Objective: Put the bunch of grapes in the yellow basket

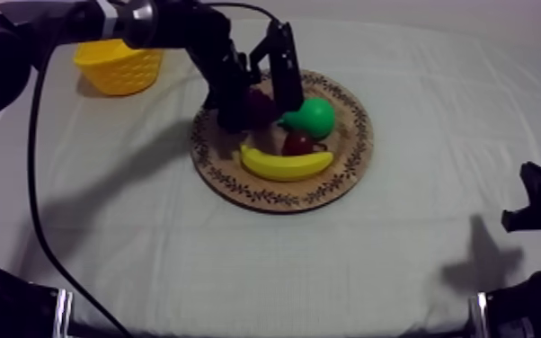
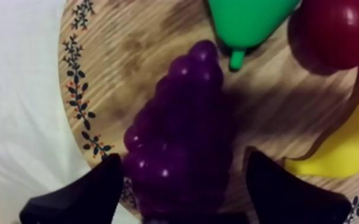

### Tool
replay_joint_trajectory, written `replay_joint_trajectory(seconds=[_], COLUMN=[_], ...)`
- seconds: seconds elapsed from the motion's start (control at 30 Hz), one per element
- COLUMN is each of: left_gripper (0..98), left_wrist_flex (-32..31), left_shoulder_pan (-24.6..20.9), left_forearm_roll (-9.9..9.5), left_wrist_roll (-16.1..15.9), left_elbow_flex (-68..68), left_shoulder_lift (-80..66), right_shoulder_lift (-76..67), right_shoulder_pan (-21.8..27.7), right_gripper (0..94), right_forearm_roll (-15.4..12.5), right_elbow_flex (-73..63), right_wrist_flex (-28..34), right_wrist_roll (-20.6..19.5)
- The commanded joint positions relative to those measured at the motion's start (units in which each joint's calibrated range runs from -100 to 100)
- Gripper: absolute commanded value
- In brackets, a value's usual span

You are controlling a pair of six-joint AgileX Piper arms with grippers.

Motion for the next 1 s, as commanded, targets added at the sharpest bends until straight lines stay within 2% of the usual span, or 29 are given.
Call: replay_joint_trajectory(seconds=[0.0,0.43,0.97], left_gripper=[75.5,72.2,47.5], left_wrist_flex=[0.32,1.97,1.35], left_shoulder_pan=[0.08,0.27,0.35], left_forearm_roll=[0.02,-0.01,0.36], left_wrist_roll=[0.06,0.48,0.67], left_elbow_flex=[-0.29,-2.35,-2.73], left_shoulder_lift=[0.3,2.26,1.89], right_shoulder_lift=[-0.02,-0.02,-0.02], right_shoulder_pan=[0.01,0.01,0.01], right_gripper=[0.5,0.5,0.5], right_forearm_roll=[0.01,0.01,0.01], right_elbow_flex=[-0.01,-0.01,-0.01], right_wrist_flex=[-0.04,-0.04,-0.04], right_wrist_roll=[0.01,0.01,0.01])
